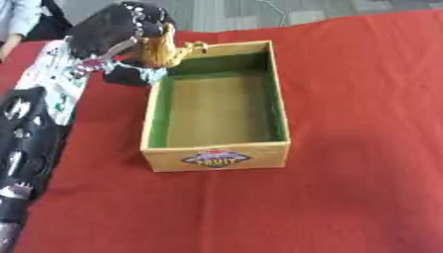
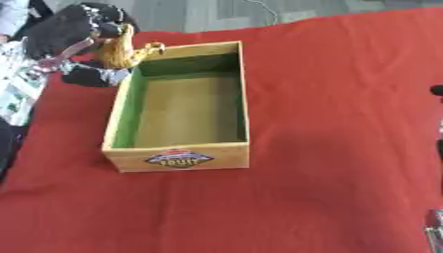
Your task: Pick up objects on the table and place them in the box.
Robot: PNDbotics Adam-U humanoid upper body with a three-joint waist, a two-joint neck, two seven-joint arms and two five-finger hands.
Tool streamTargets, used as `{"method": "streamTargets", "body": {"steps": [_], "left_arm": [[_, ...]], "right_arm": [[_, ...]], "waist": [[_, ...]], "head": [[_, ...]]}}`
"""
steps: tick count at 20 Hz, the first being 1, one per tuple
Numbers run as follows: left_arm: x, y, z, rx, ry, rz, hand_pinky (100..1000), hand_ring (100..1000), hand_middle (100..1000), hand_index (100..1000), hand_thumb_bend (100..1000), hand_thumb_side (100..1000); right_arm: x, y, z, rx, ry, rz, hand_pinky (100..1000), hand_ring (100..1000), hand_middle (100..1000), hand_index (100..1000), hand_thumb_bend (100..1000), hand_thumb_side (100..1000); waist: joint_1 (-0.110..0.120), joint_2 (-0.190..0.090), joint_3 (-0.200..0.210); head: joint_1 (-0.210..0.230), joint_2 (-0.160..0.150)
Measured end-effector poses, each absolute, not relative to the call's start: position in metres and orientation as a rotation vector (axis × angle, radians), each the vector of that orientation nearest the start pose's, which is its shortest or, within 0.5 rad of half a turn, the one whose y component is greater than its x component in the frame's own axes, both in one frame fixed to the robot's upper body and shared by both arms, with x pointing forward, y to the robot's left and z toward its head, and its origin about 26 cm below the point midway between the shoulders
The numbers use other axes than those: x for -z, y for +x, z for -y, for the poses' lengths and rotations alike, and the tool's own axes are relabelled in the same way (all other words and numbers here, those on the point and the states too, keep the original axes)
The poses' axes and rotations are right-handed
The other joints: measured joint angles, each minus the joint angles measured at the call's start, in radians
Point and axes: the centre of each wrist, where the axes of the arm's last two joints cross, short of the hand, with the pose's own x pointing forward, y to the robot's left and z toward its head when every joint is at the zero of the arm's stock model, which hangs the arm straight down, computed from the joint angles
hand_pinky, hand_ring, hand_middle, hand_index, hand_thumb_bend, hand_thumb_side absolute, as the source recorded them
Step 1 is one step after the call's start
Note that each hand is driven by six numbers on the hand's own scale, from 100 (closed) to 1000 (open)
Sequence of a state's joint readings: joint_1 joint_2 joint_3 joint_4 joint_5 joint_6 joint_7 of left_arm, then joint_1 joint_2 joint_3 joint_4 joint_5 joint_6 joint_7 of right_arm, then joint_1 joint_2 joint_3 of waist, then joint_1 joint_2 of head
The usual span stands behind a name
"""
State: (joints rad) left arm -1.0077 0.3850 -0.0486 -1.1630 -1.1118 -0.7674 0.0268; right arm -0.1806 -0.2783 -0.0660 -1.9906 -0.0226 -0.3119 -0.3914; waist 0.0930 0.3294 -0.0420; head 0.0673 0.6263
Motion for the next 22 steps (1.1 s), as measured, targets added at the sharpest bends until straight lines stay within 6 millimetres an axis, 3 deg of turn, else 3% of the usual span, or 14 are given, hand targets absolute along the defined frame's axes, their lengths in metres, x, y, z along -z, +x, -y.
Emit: {"method": "streamTargets", "body": {"steps": [9, 19, 22], "left_arm": [[-0.276, 0.465, -0.219, -1.752, -1.072, -2.285, 634, 687, 605, 522, 100, 361], [-0.243, 0.472, -0.197, -1.943, -0.937, -2.207, 619, 650, 568, 545, 100, 332], [-0.234, 0.472, -0.191, -1.993, -0.895, -2.182, 619, 651, 569, 589, 100, 313]], "right_arm": [[-0.169, 0.289, 0.28, 0.212, -0.29, 2.503, 944, 579, 410, 780, 100, 377], [-0.172, 0.291, 0.279, 0.282, -0.266, 2.523, 942, 576, 412, 778, 100, 377], [-0.172, 0.291, 0.279, 0.285, -0.264, 2.523, 943, 576, 411, 778, 100, 377]], "waist": [[0.006, 0.001, -0.018], [0.003, 0.001, -0.029], [0.003, 0.001, -0.032]], "head": [[0.018, -0.004], [0.022, -0.003], [0.023, -0.003]]}}
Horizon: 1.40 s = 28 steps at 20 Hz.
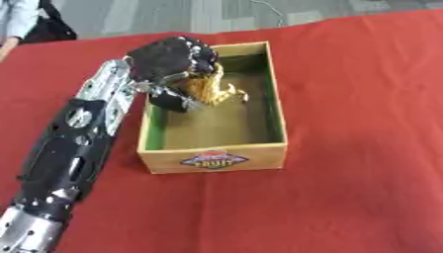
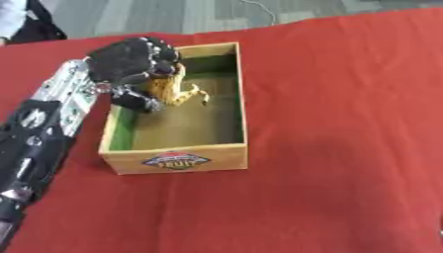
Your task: Pick up objects on the table and place them in the box.
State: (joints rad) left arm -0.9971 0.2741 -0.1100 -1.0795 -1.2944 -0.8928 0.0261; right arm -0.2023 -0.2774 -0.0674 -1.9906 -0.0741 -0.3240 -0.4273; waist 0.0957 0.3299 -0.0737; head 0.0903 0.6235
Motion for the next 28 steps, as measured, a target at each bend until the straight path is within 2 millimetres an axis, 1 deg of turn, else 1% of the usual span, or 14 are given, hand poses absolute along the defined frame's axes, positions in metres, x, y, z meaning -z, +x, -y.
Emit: {"method": "streamTargets", "body": {"steps": [6, 8, 10, 13, 14, 15, 16, 17, 19, 21, 23, 26, 27, 28], "left_arm": [[-0.223, 0.472, -0.186, -2.116, -0.857, -2.11, 652, 715, 630, 787, 100, 249], [-0.223, 0.472, -0.186, -2.128, -0.857, -2.1, 657, 730, 645, 810, 100, 245], [-0.225, 0.471, -0.186, -2.124, -0.86, -2.096, 687, 787, 712, 894, 100, 252], [-0.231, 0.469, -0.184, -2.098, -0.88, -2.082, 747, 853, 781, 955, 132, 493], [-0.233, 0.468, -0.183, -2.085, -0.892, -2.074, 768, 874, 802, 975, 210, 604], [-0.236, 0.466, -0.182, -2.072, -0.907, -2.062, 776, 883, 811, 984, 250, 665], [-0.238, 0.465, -0.182, -2.058, -0.925, -2.051, 787, 894, 823, 997, 328, 804], [-0.241, 0.464, -0.181, -2.042, -0.945, -2.041, 792, 898, 829, 1000, 371, 878], [-0.245, 0.462, -0.18, -2.011, -0.984, -2.028, 801, 907, 839, 1000, 426, 908], [-0.248, 0.461, -0.18, -1.974, -1.02, -2.033, 810, 921, 849, 1000, 437, 802], [-0.25, 0.46, -0.18, -1.951, -1.049, -2.021, 816, 927, 858, 1000, 364, 678], [-0.251, 0.459, -0.181, -1.952, -1.068, -1.985, 819, 932, 863, 1000, 337, 540], [-0.252, 0.459, -0.183, -1.958, -1.076, -1.971, 821, 937, 866, 1000, 332, 413], [-0.253, 0.459, -0.184, -1.964, -1.081, -1.953, 821, 938, 866, 1000, 334, 376]], "right_arm": [[-0.172, 0.291, 0.279, 0.29, -0.26, 2.523, 945, 575, 410, 778, 100, 377], [-0.172, 0.291, 0.279, 0.292, -0.259, 2.521, 944, 575, 410, 778, 100, 377], [-0.172, 0.291, 0.279, 0.292, -0.259, 2.52, 944, 575, 410, 778, 100, 376], [-0.172, 0.291, 0.279, 0.293, -0.259, 2.52, 943, 575, 410, 777, 100, 376], [-0.172, 0.291, 0.279, 0.293, -0.259, 2.52, 943, 574, 411, 777, 100, 376], [-0.172, 0.291, 0.279, 0.293, -0.258, 2.52, 942, 574, 411, 777, 100, 386], [-0.172, 0.291, 0.279, 0.294, -0.258, 2.52, 942, 574, 411, 777, 100, 377], [-0.172, 0.291, 0.279, 0.295, -0.258, 2.521, 942, 574, 411, 777, 100, 377], [-0.172, 0.291, 0.279, 0.297, -0.256, 2.522, 941, 574, 411, 777, 100, 376], [-0.172, 0.291, 0.279, 0.301, -0.252, 2.522, 941, 574, 412, 776, 100, 376], [-0.172, 0.291, 0.279, 0.303, -0.246, 2.522, 941, 574, 412, 776, 100, 376], [-0.172, 0.291, 0.279, 0.307, -0.237, 2.521, 941, 574, 412, 776, 100, 376], [-0.172, 0.291, 0.279, 0.308, -0.236, 2.521, 941, 574, 412, 776, 100, 376], [-0.172, 0.291, 0.279, 0.308, -0.235, 2.521, 941, 574, 412, 776, 100, 376]], "waist": [[0.0, 0.0, -0.001], [0.0, 0.0, -0.001], [0.0, 0.0, -0.001], [-0.003, 0.0, -0.002], [-0.004, 0.0, -0.003], [-0.005, 0.0, -0.003], [-0.006, 0.0, -0.004], [-0.006, 0.0, -0.005], [-0.006, 0.0, -0.006], [-0.01, -0.001, -0.006], [-0.012, -0.005, -0.006], [-0.012, -0.007, -0.007], [-0.012, -0.007, -0.006], [-0.012, -0.007, -0.006]], "head": [[0.0, 0.0], [-0.001, 0.001], [-0.002, 0.005], [-0.002, 0.009], [-0.002, 0.009], [-0.002, 0.012], [-0.001, 0.015], [0.0, 0.017], [0.003, 0.018], [0.005, 0.018], [0.009, 0.018], [0.013, 0.018], [0.014, 0.019], [0.015, 0.019]]}}
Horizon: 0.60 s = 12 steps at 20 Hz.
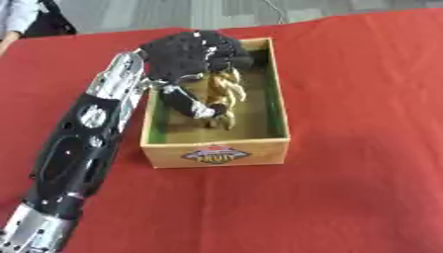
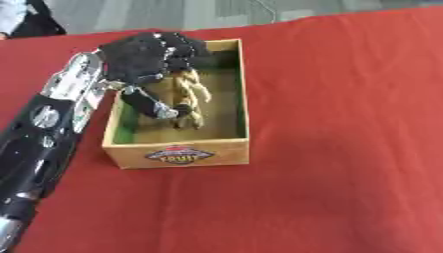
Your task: Pick up objects on the table and place them in the box.
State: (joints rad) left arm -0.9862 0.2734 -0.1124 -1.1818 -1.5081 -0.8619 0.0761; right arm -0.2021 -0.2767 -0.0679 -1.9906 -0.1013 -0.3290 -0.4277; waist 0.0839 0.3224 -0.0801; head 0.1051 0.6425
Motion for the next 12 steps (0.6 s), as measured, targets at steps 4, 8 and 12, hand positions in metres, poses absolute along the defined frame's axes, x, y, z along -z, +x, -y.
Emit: {"method": "streamTargets", "body": {"steps": [4, 8, 12], "left_arm": [[-0.2554, 0.4578, -0.1835, -2.014, -1.077, -1.872, 815, 936, 859, 1000, 301, 241], [-0.2567, 0.4573, -0.1831, -2.055, -1.083, -1.816, 817, 933, 855, 1000, 359, 522], [-0.2545, 0.4579, -0.1844, -2.075, -1.081, -1.811, 804, 917, 840, 989, 270, 504]], "right_arm": [[-0.1721, 0.2905, 0.2794, 0.31, -0.229, 2.52, 942, 573, 411, 776, 100, 376], [-0.1721, 0.2906, 0.2792, 0.309, -0.227, 2.518, 942, 573, 410, 776, 100, 375], [-0.1721, 0.2906, 0.2791, 0.306, -0.226, 2.516, 944, 573, 410, 776, 100, 375]], "waist": [[0.0, -0.001, 0.0], [0.0, -0.002, 0.0], [0.0, -0.002, 0.001]], "head": [[0.006, 0.001], [0.007, 0.001], [0.007, 0.001]]}}
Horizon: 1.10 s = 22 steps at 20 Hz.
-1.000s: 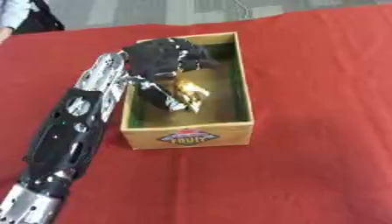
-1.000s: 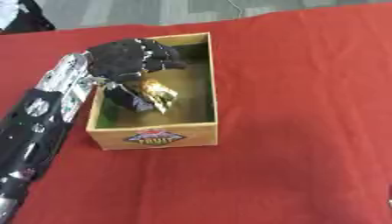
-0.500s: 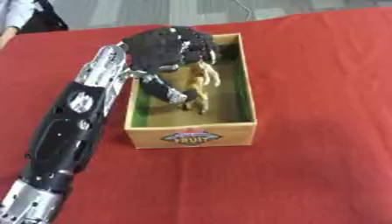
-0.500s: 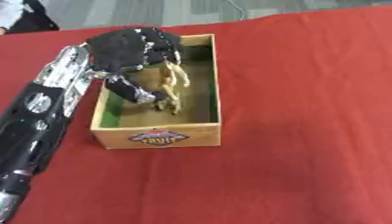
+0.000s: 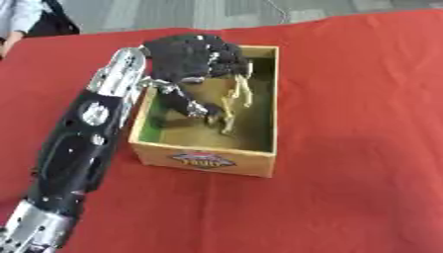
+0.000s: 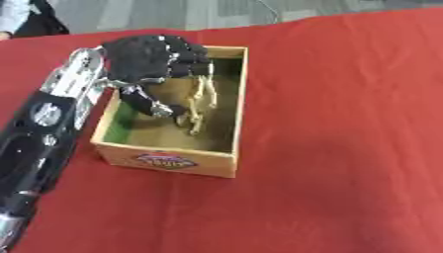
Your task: Pick up objects on the table and place them in the box.
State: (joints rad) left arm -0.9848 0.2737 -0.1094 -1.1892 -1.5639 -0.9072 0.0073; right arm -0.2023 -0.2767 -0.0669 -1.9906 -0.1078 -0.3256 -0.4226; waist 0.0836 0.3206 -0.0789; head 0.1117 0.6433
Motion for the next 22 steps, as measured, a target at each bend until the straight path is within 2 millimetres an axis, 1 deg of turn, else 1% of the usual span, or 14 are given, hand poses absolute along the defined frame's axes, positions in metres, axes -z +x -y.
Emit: {"method": "streamTargets", "body": {"steps": [3, 4, 5, 7, 9, 12, 13, 14, 15, 17, 18, 20, 22], "left_arm": [[-0.255, 0.457, -0.188, -2.038, -1.084, -1.87, 794, 898, 827, 987, 173, 454], [-0.257, 0.455, -0.188, -2.003, -1.093, -1.907, 791, 890, 820, 982, 104, 428], [-0.259, 0.454, -0.189, -1.958, -1.103, -1.95, 783, 876, 808, 971, 100, 405], [-0.263, 0.45, -0.191, -1.852, -1.122, -2.057, 768, 853, 797, 964, 100, 391], [-0.269, 0.447, -0.193, -1.736, -1.128, -2.173, 761, 838, 787, 953, 100, 398], [-0.274, 0.443, -0.195, -1.587, -1.094, -2.35, 737, 804, 760, 939, 100, 412], [-0.276, 0.441, -0.196, -1.54, -1.076, -2.405, 729, 788, 750, 937, 100, 426], [-0.278, 0.439, -0.196, -1.494, -1.053, -2.463, 725, 779, 746, 936, 100, 552], [-0.279, 0.436, -0.197, -1.451, -1.025, -2.522, 724, 772, 741, 935, 100, 448], [-0.28, 0.43, -0.199, -1.367, -0.953, -2.643, 721, 752, 728, 933, 100, 443], [-0.28, 0.426, -0.201, -1.324, -0.91, -2.705, 714, 742, 718, 929, 100, 458], [-0.278, 0.417, -0.205, -1.256, -0.821, -2.827, 706, 729, 709, 924, 100, 532], [-0.274, 0.407, -0.211, -1.208, -0.744, -2.935, 708, 729, 711, 925, 100, 670]], "right_arm": [[-0.172, 0.291, 0.279, 0.305, -0.226, 2.516, 944, 573, 410, 776, 100, 375], [-0.172, 0.291, 0.279, 0.305, -0.226, 2.515, 944, 573, 410, 776, 100, 375], [-0.172, 0.291, 0.279, 0.305, -0.226, 2.515, 944, 573, 410, 776, 100, 375], [-0.172, 0.291, 0.279, 0.303, -0.226, 2.514, 943, 573, 410, 776, 100, 375], [-0.172, 0.29, 0.279, 0.303, -0.227, 2.513, 943, 573, 411, 776, 100, 375], [-0.172, 0.29, 0.279, 0.303, -0.227, 2.512, 942, 573, 411, 775, 100, 375], [-0.172, 0.29, 0.279, 0.304, -0.227, 2.512, 942, 573, 411, 775, 100, 375], [-0.171, 0.29, 0.279, 0.304, -0.227, 2.511, 941, 573, 412, 775, 100, 376], [-0.171, 0.29, 0.28, 0.304, -0.228, 2.509, 941, 573, 412, 775, 100, 376], [-0.17, 0.289, 0.28, 0.308, -0.23, 2.507, 939, 573, 414, 774, 100, 376], [-0.17, 0.289, 0.281, 0.31, -0.231, 2.508, 938, 573, 414, 774, 100, 376], [-0.17, 0.289, 0.282, 0.317, -0.237, 2.512, 936, 573, 415, 773, 100, 377], [-0.17, 0.289, 0.285, 0.321, -0.246, 2.514, 935, 573, 416, 773, 100, 377]], "waist": [[0.0, 0.0, 0.005], [0.0, 0.0, 0.006], [0.0, 0.0, 0.008], [0.0, -0.001, 0.013], [0.0, -0.003, 0.018], [-0.005, -0.008, 0.02], [-0.007, -0.008, 0.022], [-0.008, -0.009, 0.026], [-0.008, -0.009, 0.029], [-0.008, -0.012, 0.038], [-0.009, -0.014, 0.044], [-0.01, -0.016, 0.055], [-0.013, -0.02, 0.067]], "head": [[-0.001, 0.0], [-0.002, 0.0], [-0.003, 0.0], [-0.006, 0.0], [-0.01, 0.0], [-0.013, -0.003], [-0.014, -0.003], [-0.015, -0.003], [-0.018, -0.003], [-0.023, -0.003], [-0.027, -0.003], [-0.037, -0.003], [-0.048, -0.003]]}}
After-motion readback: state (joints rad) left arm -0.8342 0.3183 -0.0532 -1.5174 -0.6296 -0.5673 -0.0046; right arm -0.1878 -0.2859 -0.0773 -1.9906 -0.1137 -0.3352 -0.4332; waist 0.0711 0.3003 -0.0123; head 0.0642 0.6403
